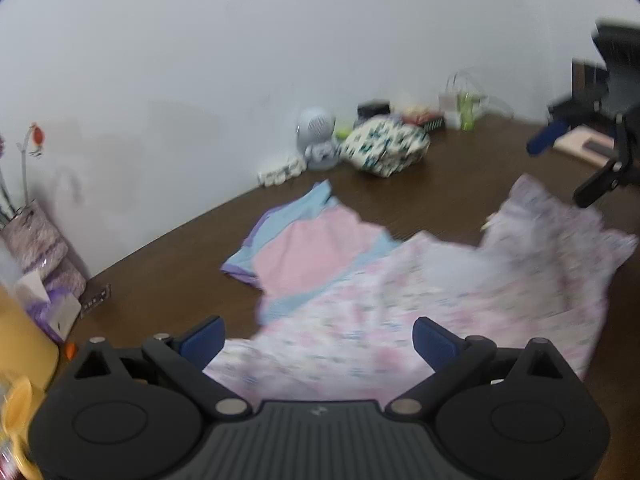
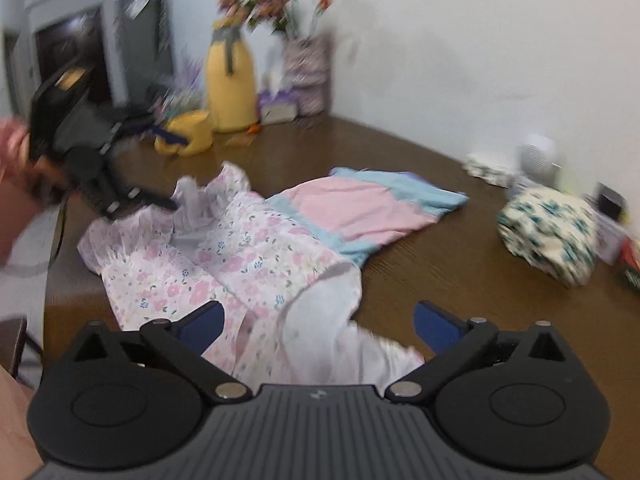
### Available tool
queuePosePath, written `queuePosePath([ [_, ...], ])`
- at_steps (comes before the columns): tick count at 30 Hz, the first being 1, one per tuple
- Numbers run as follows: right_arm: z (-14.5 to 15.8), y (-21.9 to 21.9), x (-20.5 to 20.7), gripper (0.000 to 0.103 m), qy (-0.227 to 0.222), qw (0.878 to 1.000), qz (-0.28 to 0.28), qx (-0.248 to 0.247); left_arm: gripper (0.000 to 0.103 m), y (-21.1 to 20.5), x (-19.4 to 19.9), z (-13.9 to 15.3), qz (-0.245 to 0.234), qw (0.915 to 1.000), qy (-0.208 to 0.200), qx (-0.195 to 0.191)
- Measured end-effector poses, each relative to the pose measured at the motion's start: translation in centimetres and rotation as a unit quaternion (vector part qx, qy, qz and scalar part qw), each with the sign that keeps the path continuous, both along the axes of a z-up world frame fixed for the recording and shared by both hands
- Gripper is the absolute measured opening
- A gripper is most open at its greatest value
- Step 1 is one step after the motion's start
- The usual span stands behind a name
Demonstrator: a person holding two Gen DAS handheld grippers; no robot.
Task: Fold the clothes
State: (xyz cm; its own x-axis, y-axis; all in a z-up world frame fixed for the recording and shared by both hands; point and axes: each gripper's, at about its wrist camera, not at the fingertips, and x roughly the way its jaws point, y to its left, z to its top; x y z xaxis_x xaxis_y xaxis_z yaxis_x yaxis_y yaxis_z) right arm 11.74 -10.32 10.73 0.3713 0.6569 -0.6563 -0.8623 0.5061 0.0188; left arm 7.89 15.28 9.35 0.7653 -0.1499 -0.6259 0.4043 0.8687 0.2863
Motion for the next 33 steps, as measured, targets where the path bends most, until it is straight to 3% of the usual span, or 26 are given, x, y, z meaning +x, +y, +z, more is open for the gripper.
queuePosePath([
  [2,0.0,3.1,1.6,0.101,-0.001,0.999,0.03,-0.037,0.1,1.3,2.7,-0.1,-0.003,0.9997,0.02,0.014],
  [4,-0.6,5.6,3.2,0.093,0.01,0.997,0.048,-0.062,0.1,3.1,5.0,-0.7,-0.009,0.999,0.036,0.026],
  [6,-1.5,7.9,5.1,0.073,0.033,0.994,0.061,-0.081,0.097,5.1,6.9,-1.4,-0.018,0.9982,0.052,0.021],
  [7,-2.2,8.7,5.9,0.07,0.047,0.993,0.065,-0.087,0.096,6.2,7.8,-1.8,-0.022,0.9975,0.066,0.011],
  [11,-4.4,10.8,8.9,0.068,0.089,0.987,0.077,-0.112,0.084,9.0,10.8,-3.2,-0.046,0.9914,0.122,-0.013],
  [13,-5.2,11.3,9.9,0.067,0.116,0.984,0.082,-0.109,0.084,9.9,12.1,-4.1,-0.057,0.9874,0.147,-0.015],
  [17,-6.0,11.7,10.8,0.053,0.141,0.98,0.092,-0.106,0.082,11.3,14.0,-5.7,-0.075,0.9785,0.187,-0.047],
  [19,-5.4,11.6,10.0,0.048,0.128,0.982,0.097,-0.103,0.077,11.5,14.6,-6.3,-0.094,0.9746,0.197,-0.053],
  [20,-5.1,11.5,9.6,0.039,0.122,0.982,0.1,-0.101,0.069,11.3,14.8,-6.7,-0.103,0.9725,0.203,-0.05],
  [21,-4.8,11.4,9.2,0.024,0.116,0.983,0.103,-0.1,0.049,11.0,14.9,-7.1,-0.11,0.9702,0.211,-0.046],
  [22,-4.5,11.3,8.8,0.017,0.109,0.983,0.106,-0.099,0.036,10.9,14.9,-7.3,-0.114,0.9698,0.211,-0.044],
  [23,-4.2,11.2,8.4,0.011,0.103,0.984,0.109,-0.097,0.008,10.8,14.7,-7.1,-0.113,0.9722,0.2,-0.046],
  [24,-3.9,11.1,8.0,0.006,0.096,0.984,0.111,-0.096,0.002,10.8,14.6,-7.0,-0.112,0.9746,0.188,-0.048],
  [29,-2.4,10.7,5.9,0.002,0.064,0.986,0.125,-0.088,0.001,10.9,11.0,-4.1,-0.109,0.9875,0.104,-0.047],
  [33,-1.3,10.3,4.3,0.002,0.038,0.986,0.137,-0.083,0.001,10.2,3.8,-0.7,-0.112,0.9936,0.013,-0.013],
])
